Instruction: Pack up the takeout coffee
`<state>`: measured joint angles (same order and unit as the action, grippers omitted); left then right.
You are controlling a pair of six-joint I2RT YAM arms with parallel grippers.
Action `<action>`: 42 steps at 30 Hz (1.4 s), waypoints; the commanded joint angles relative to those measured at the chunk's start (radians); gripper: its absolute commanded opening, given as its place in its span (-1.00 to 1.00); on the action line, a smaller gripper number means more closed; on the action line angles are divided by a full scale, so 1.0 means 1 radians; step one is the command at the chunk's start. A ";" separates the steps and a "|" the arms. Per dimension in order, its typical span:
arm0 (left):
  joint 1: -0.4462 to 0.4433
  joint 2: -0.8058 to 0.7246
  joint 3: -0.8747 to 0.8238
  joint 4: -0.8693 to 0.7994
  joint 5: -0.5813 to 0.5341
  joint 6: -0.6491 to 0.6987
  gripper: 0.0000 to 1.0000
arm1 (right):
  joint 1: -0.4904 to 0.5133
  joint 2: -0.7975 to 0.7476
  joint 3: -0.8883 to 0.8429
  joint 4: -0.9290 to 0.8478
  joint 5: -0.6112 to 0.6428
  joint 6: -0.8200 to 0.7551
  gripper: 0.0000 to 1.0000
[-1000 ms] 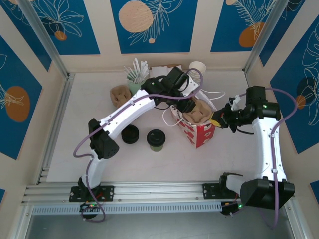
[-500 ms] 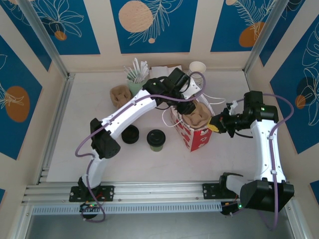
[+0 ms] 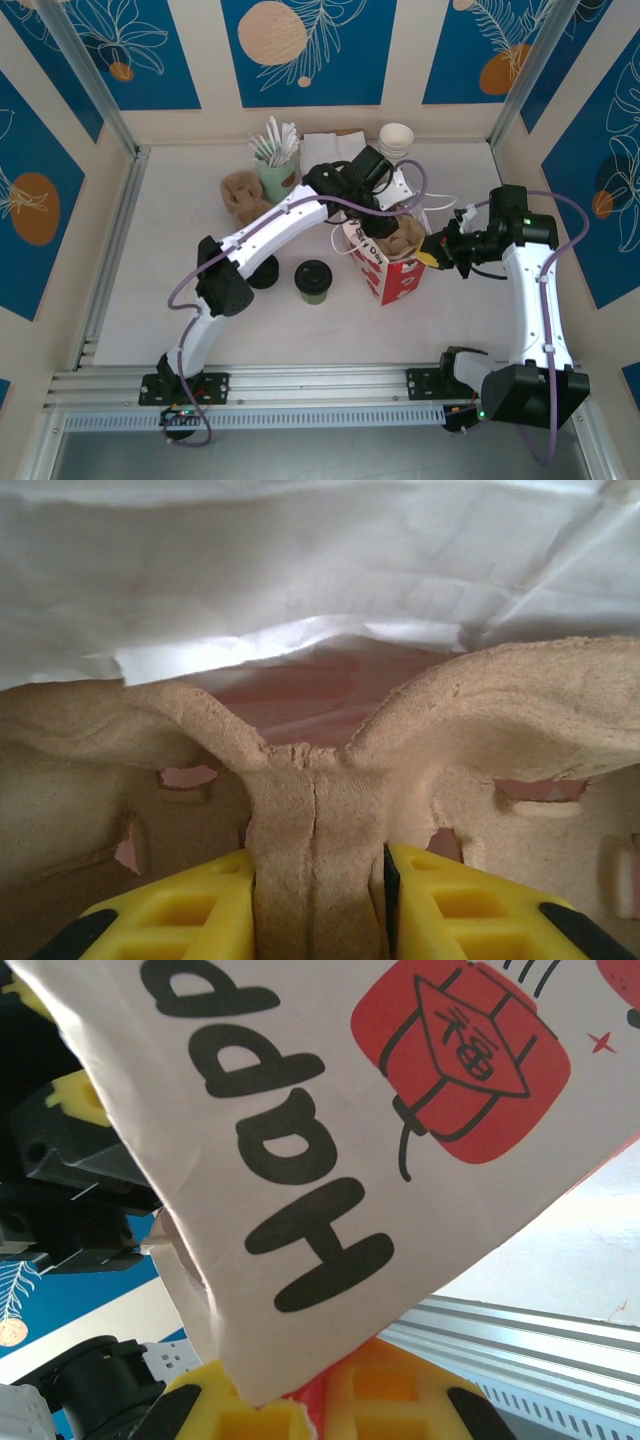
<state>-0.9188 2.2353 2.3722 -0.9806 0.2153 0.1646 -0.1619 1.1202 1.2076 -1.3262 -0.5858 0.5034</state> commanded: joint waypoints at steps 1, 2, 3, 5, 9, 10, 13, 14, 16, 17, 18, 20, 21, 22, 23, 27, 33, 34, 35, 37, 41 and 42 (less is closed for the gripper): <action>-0.017 0.039 0.027 -0.021 0.010 0.045 -0.35 | -0.001 -0.019 -0.006 -0.019 -0.027 -0.011 -1.00; -0.018 0.042 0.027 -0.020 0.011 0.046 -0.34 | -0.002 -0.020 -0.005 -0.020 -0.020 -0.012 -1.00; -0.018 0.046 0.027 -0.019 0.012 0.046 -0.34 | -0.002 -0.022 -0.003 -0.022 -0.011 -0.012 -1.00; -0.018 0.054 0.027 -0.020 0.013 0.049 -0.34 | -0.002 -0.022 0.001 -0.029 0.007 -0.015 -1.00; -0.018 0.070 0.028 -0.027 0.019 0.055 -0.34 | -0.002 -0.030 0.007 -0.037 0.047 -0.013 -1.00; -0.018 0.072 0.027 -0.030 0.018 0.056 -0.34 | -0.002 -0.032 0.009 -0.037 0.051 -0.012 -1.00; -0.019 0.084 0.027 -0.036 0.009 0.058 -0.34 | -0.002 -0.034 0.013 -0.039 0.054 -0.011 -1.00; -0.018 0.086 0.027 -0.037 0.006 0.060 -0.34 | -0.002 -0.036 0.015 -0.039 0.057 -0.009 -1.00; -0.018 0.091 0.027 -0.041 0.004 0.061 -0.34 | -0.002 -0.040 0.018 -0.039 0.064 -0.006 -1.00; -0.018 0.094 0.027 -0.041 0.004 0.061 -0.34 | -0.002 -0.040 0.018 -0.038 0.063 -0.006 -1.00; -0.021 0.096 0.027 -0.044 0.002 0.060 -0.33 | -0.002 -0.040 0.021 -0.039 0.061 -0.006 -1.00; -0.020 0.102 0.026 -0.046 0.004 0.060 -0.34 | -0.002 -0.043 0.018 -0.037 0.061 -0.005 -1.00; -0.019 0.104 0.026 -0.047 0.006 0.062 -0.33 | -0.001 -0.043 0.018 -0.037 0.063 -0.005 -1.00; -0.020 0.107 0.025 -0.048 0.008 0.063 -0.33 | -0.001 -0.043 0.019 -0.037 0.065 -0.005 -1.00; -0.020 0.109 0.025 -0.049 0.010 0.063 -0.33 | -0.001 -0.045 0.020 -0.038 0.067 -0.004 -1.00; -0.022 0.121 0.024 -0.053 0.018 0.070 -0.33 | 0.005 -0.046 0.023 -0.043 0.088 -0.004 -1.00; -0.022 0.140 0.021 -0.056 0.029 0.073 -0.33 | 0.017 -0.045 0.026 -0.047 0.116 -0.006 -1.00; -0.023 0.141 0.022 -0.057 0.030 0.073 -0.33 | 0.018 -0.045 0.027 -0.048 0.119 -0.007 -1.00; -0.023 0.145 0.022 -0.059 0.032 0.073 -0.33 | 0.019 -0.043 0.027 -0.047 0.122 -0.007 -1.00; -0.023 0.151 0.022 -0.060 0.032 0.073 -0.33 | 0.022 -0.043 0.029 -0.048 0.127 -0.008 -1.00; -0.025 0.162 0.021 -0.059 0.045 0.070 -0.32 | 0.025 -0.041 0.028 -0.047 0.127 -0.006 -1.00; -0.025 0.165 0.021 -0.059 0.047 0.070 -0.31 | 0.025 -0.042 0.029 -0.046 0.127 -0.005 -1.00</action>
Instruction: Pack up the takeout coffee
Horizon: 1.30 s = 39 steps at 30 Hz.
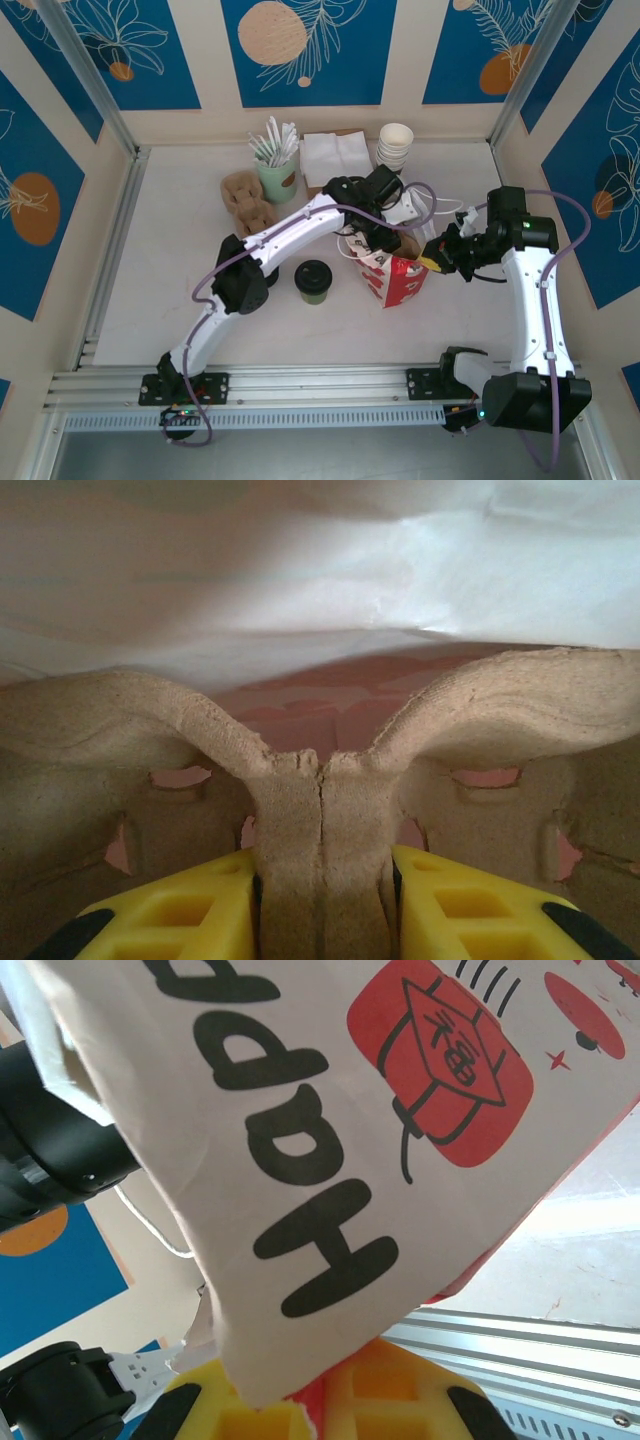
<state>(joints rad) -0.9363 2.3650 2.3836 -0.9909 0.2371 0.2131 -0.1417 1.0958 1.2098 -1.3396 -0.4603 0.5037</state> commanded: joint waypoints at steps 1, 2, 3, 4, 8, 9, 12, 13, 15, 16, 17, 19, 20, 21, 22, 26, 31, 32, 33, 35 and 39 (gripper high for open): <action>-0.009 0.040 0.009 -0.049 0.025 0.022 -0.31 | 0.007 -0.017 0.025 -0.032 0.002 -0.007 -1.00; -0.009 0.042 0.009 -0.049 0.026 0.021 -0.31 | 0.007 -0.017 0.024 -0.030 0.002 -0.006 -1.00; -0.009 0.045 0.009 -0.049 0.027 0.020 -0.30 | 0.008 -0.016 0.025 -0.030 0.000 -0.005 -1.00; -0.009 0.047 0.009 -0.047 0.028 0.021 -0.30 | 0.008 -0.017 0.025 -0.029 -0.003 -0.005 -1.00; -0.009 0.056 0.008 -0.043 0.029 0.020 -0.27 | 0.011 -0.016 0.023 -0.027 -0.001 -0.004 -1.00; -0.009 0.056 0.007 -0.043 0.030 0.018 -0.27 | 0.011 -0.017 0.022 -0.025 -0.002 -0.003 -1.00; -0.009 0.057 0.008 -0.039 0.027 0.017 -0.19 | 0.011 -0.016 0.020 -0.025 -0.001 -0.002 -1.00; -0.009 0.055 0.008 -0.040 0.027 0.017 -0.11 | 0.013 -0.016 0.019 -0.024 -0.002 -0.003 -1.00; -0.009 0.048 0.008 -0.035 0.028 0.012 0.03 | 0.013 -0.017 0.019 -0.024 -0.003 -0.002 -1.00; -0.009 0.043 0.008 -0.031 0.029 0.008 0.10 | 0.014 -0.017 0.017 -0.023 -0.003 -0.001 -1.00; -0.009 0.038 0.008 -0.027 0.033 0.006 0.16 | 0.014 -0.017 0.017 -0.023 -0.003 0.000 -1.00; -0.009 0.026 0.007 -0.019 0.036 0.001 0.26 | 0.016 -0.018 0.013 -0.020 -0.004 0.001 -1.00; -0.009 0.019 0.007 -0.016 0.037 -0.002 0.33 | 0.016 -0.018 0.013 -0.019 -0.003 0.003 -1.00; -0.009 0.012 0.008 -0.013 0.037 -0.001 0.42 | 0.015 -0.019 0.011 -0.018 -0.004 0.003 -1.00; -0.009 0.005 0.008 -0.010 0.035 -0.004 0.49 | 0.018 -0.019 0.011 -0.018 -0.003 0.003 -1.00; -0.008 -0.027 0.011 -0.002 0.037 -0.007 0.66 | 0.018 -0.020 0.011 -0.020 -0.002 0.006 -1.00; -0.009 -0.074 0.018 -0.002 0.057 -0.016 0.76 | 0.017 -0.024 0.007 -0.006 0.002 0.021 -1.00; -0.009 -0.083 0.020 -0.002 0.060 -0.021 0.77 | 0.016 -0.025 0.004 -0.001 0.001 0.024 -1.00; -0.009 -0.094 0.021 -0.002 0.065 -0.027 0.78 | 0.015 -0.023 0.001 0.002 0.002 0.024 -1.00; -0.009 -0.113 0.020 0.003 0.083 -0.039 0.78 | 0.010 -0.020 -0.001 0.006 0.009 0.028 -1.00; -0.008 -0.154 0.020 0.029 0.117 -0.083 0.78 | 0.002 -0.028 0.002 0.020 0.012 0.044 -1.00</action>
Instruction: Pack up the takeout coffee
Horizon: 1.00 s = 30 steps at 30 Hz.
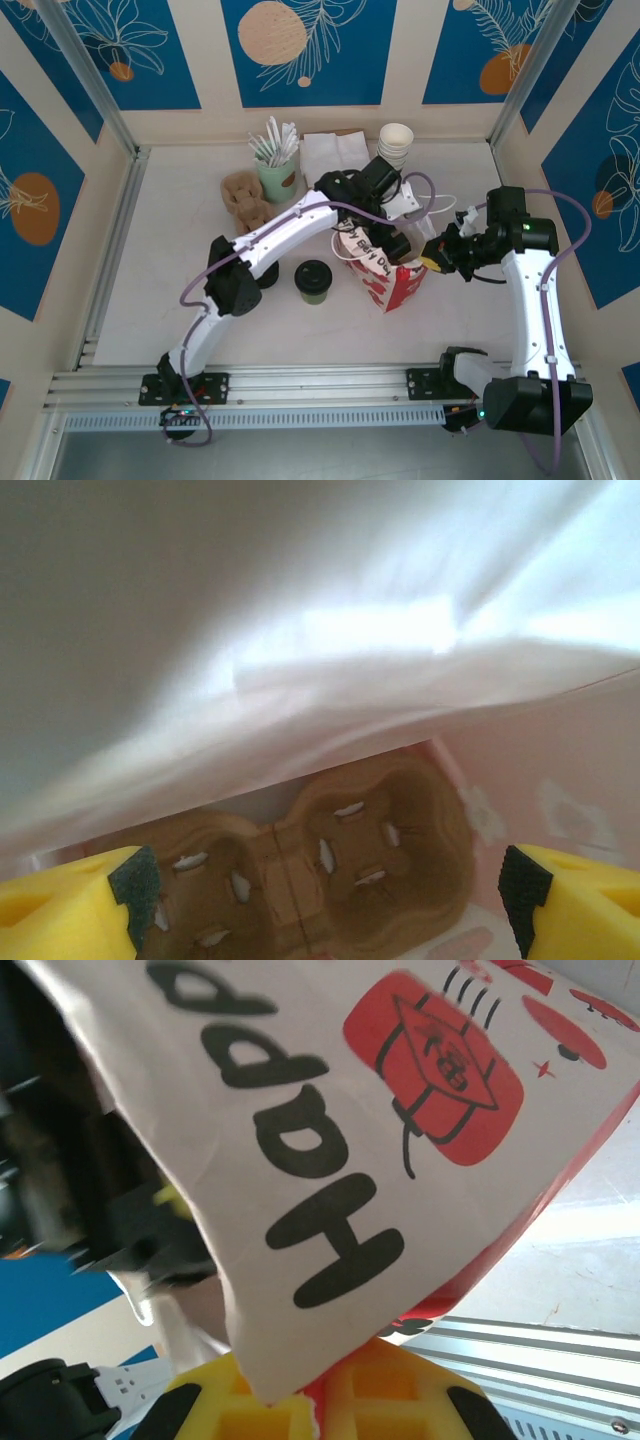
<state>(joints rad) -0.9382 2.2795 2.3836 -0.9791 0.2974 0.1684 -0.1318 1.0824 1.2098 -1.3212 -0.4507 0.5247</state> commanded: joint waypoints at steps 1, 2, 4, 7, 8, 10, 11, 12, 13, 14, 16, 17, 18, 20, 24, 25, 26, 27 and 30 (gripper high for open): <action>-0.007 -0.078 0.020 0.027 0.060 -0.053 0.78 | -0.007 -0.014 0.004 0.004 0.004 0.026 -1.00; -0.007 -0.086 0.020 0.036 0.060 -0.066 0.78 | -0.008 -0.015 0.006 0.004 0.007 0.029 -1.00; -0.006 -0.103 0.021 0.061 0.054 -0.099 0.78 | -0.009 -0.017 0.012 0.006 0.009 0.033 -1.00; -0.007 -0.126 0.024 0.109 0.079 -0.142 0.78 | -0.009 -0.024 0.015 0.015 0.010 0.044 -1.00; -0.007 -0.131 0.029 0.120 0.083 -0.152 0.78 | -0.009 -0.024 0.016 0.017 0.009 0.046 -1.00; -0.007 -0.135 0.057 0.124 0.079 -0.170 0.78 | -0.009 -0.026 0.020 0.020 0.005 0.049 -1.00; -0.007 -0.136 0.077 0.120 0.072 -0.178 0.78 | -0.010 -0.028 0.026 0.022 0.003 0.050 -0.93; -0.007 -0.139 0.093 0.117 0.063 -0.184 0.78 | -0.011 -0.031 0.033 0.023 -0.002 0.048 -0.80; -0.007 -0.144 0.103 0.117 0.052 -0.190 0.78 | -0.011 -0.033 0.042 0.023 -0.003 0.047 -0.73; -0.007 -0.150 0.109 0.119 0.037 -0.198 0.78 | -0.011 -0.034 0.050 0.021 -0.003 0.045 -0.66; -0.004 -0.169 0.116 0.123 0.013 -0.209 0.78 | -0.015 -0.033 0.079 0.010 -0.003 0.031 -0.43; -0.003 -0.178 0.118 0.125 -0.001 -0.217 0.78 | -0.017 -0.032 0.095 0.004 -0.002 0.022 -0.36; 0.000 -0.189 0.118 0.125 -0.017 -0.229 0.79 | -0.021 -0.028 0.119 -0.008 0.001 0.008 -0.29; 0.008 -0.208 0.117 0.122 -0.026 -0.246 0.79 | -0.030 -0.020 0.162 -0.027 0.003 -0.012 -0.25; 0.014 -0.251 0.116 0.094 -0.038 -0.254 0.79 | -0.038 -0.009 0.286 -0.051 0.010 -0.072 -0.23; 0.015 -0.262 0.115 0.082 -0.043 -0.254 0.79 | -0.038 -0.013 0.310 -0.034 0.009 -0.085 -0.22; 0.016 -0.273 0.113 0.072 -0.049 -0.253 0.79 | -0.038 -0.015 0.326 -0.013 0.009 -0.094 -0.22; 0.016 -0.286 0.108 0.061 -0.056 -0.252 0.79 | -0.038 -0.014 0.340 0.016 0.010 -0.100 -0.21; 0.016 -0.336 0.055 0.043 -0.079 -0.251 0.79 | -0.030 0.001 0.346 0.136 0.000 -0.127 -0.19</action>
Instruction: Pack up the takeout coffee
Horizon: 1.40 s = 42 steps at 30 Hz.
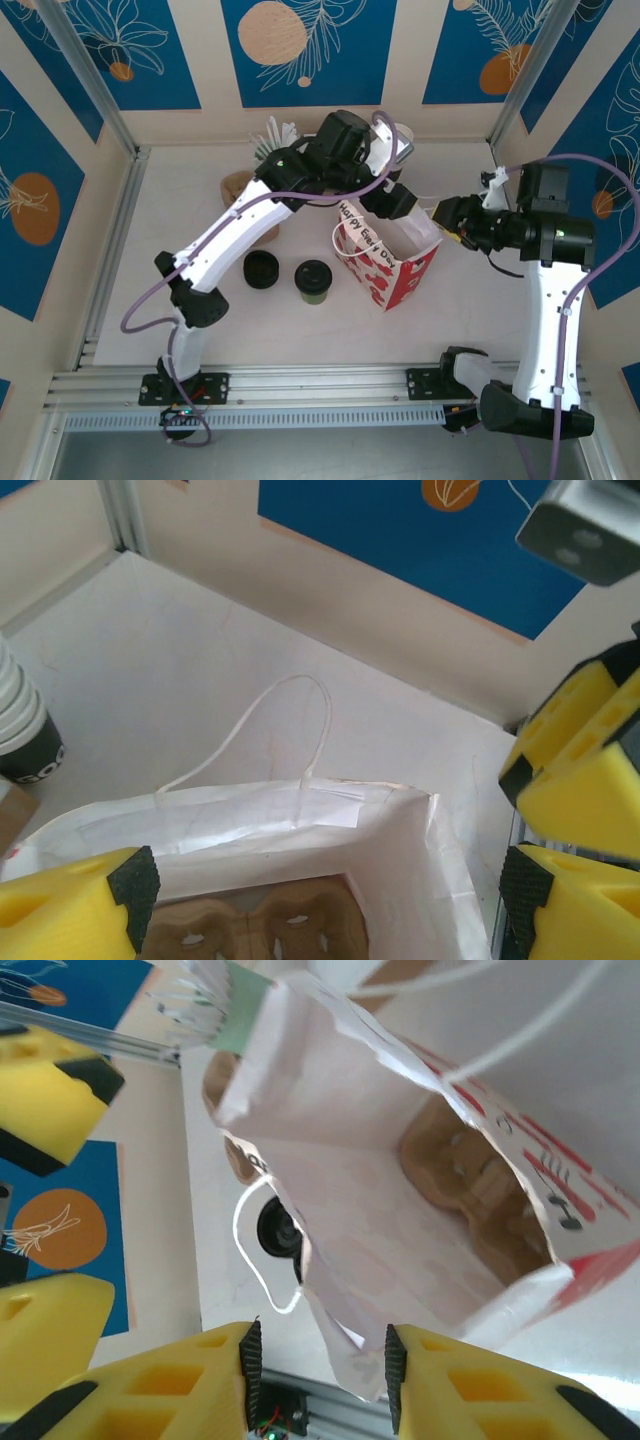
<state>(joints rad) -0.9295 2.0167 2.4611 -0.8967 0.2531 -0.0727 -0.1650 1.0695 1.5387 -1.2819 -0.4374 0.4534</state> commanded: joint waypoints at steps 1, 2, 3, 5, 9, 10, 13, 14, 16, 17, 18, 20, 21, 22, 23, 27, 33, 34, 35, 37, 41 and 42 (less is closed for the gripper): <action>0.008 -0.099 -0.052 -0.035 -0.038 -0.007 0.79 | 0.011 0.028 0.013 0.133 -0.005 -0.069 -0.18; 0.008 -0.128 -0.093 -0.025 -0.038 -0.006 0.80 | 0.020 0.043 0.010 0.166 -0.001 -0.087 -0.16; 0.009 -0.159 -0.141 -0.013 -0.038 -0.004 0.80 | 0.034 0.068 0.007 0.202 0.007 -0.118 -0.13; 0.009 -0.224 -0.232 0.019 -0.046 -0.005 0.82 | 0.061 0.121 0.023 0.231 0.034 -0.165 -0.10; 0.010 -0.339 -0.381 0.051 -0.084 -0.004 0.83 | 0.122 0.243 0.078 0.237 0.100 -0.292 -0.04; 0.011 -0.369 -0.418 0.055 -0.095 -0.004 0.84 | 0.134 0.279 0.099 0.230 0.125 -0.323 -0.02; 0.015 -0.442 -0.507 0.065 -0.122 -0.007 0.86 | 0.168 0.367 0.155 0.212 0.156 -0.412 0.05; 0.015 -0.462 -0.532 0.067 -0.127 -0.006 0.87 | 0.181 0.389 0.173 0.210 0.167 -0.440 0.06; 0.018 -0.499 -0.575 0.071 -0.133 -0.006 0.89 | 0.208 0.440 0.212 0.206 0.195 -0.489 0.10; 0.019 -0.513 -0.588 0.071 -0.138 -0.004 0.89 | 0.216 0.460 0.229 0.204 0.196 -0.510 0.13; 0.019 -0.525 -0.600 0.069 -0.143 -0.004 0.89 | 0.219 0.482 0.243 0.201 0.197 -0.528 0.16; 0.021 -0.549 -0.624 0.067 -0.153 -0.004 0.90 | 0.226 0.529 0.276 0.182 0.181 -0.564 0.21; 0.021 -0.557 -0.634 0.065 -0.160 -0.004 0.90 | 0.229 0.553 0.292 0.172 0.162 -0.578 0.23; 0.022 -0.563 -0.642 0.066 -0.165 -0.003 0.91 | 0.232 0.570 0.302 0.161 0.157 -0.588 0.24; 0.023 -0.569 -0.647 0.062 -0.171 -0.001 0.91 | 0.240 0.589 0.314 0.149 0.155 -0.600 0.25; 0.026 -0.584 -0.668 0.059 -0.185 0.002 0.92 | 0.272 0.638 0.331 0.131 0.115 -0.654 0.28; 0.031 -0.595 -0.684 0.061 -0.189 0.003 0.92 | 0.298 0.696 0.330 0.127 0.077 -0.680 0.25; 0.030 -0.596 -0.685 0.060 -0.189 0.002 0.93 | 0.301 0.700 0.330 0.128 0.082 -0.683 0.24; 0.031 -0.597 -0.685 0.061 -0.189 0.002 0.92 | 0.304 0.712 0.328 0.128 0.088 -0.685 0.20; 0.032 -0.599 -0.685 0.061 -0.189 0.002 0.93 | 0.306 0.726 0.330 0.123 0.103 -0.686 0.11; 0.032 -0.604 -0.685 0.065 -0.187 -0.002 0.93 | 0.316 0.734 0.334 0.110 0.116 -0.682 -0.46; 0.032 -0.606 -0.685 0.067 -0.187 -0.004 0.93 | 0.318 0.728 0.336 0.109 0.120 -0.678 -0.63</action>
<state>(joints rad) -0.9070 1.4460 1.7847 -0.8505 0.0757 -0.0727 0.1429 1.8000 1.8442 -1.1404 -0.3134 -0.2169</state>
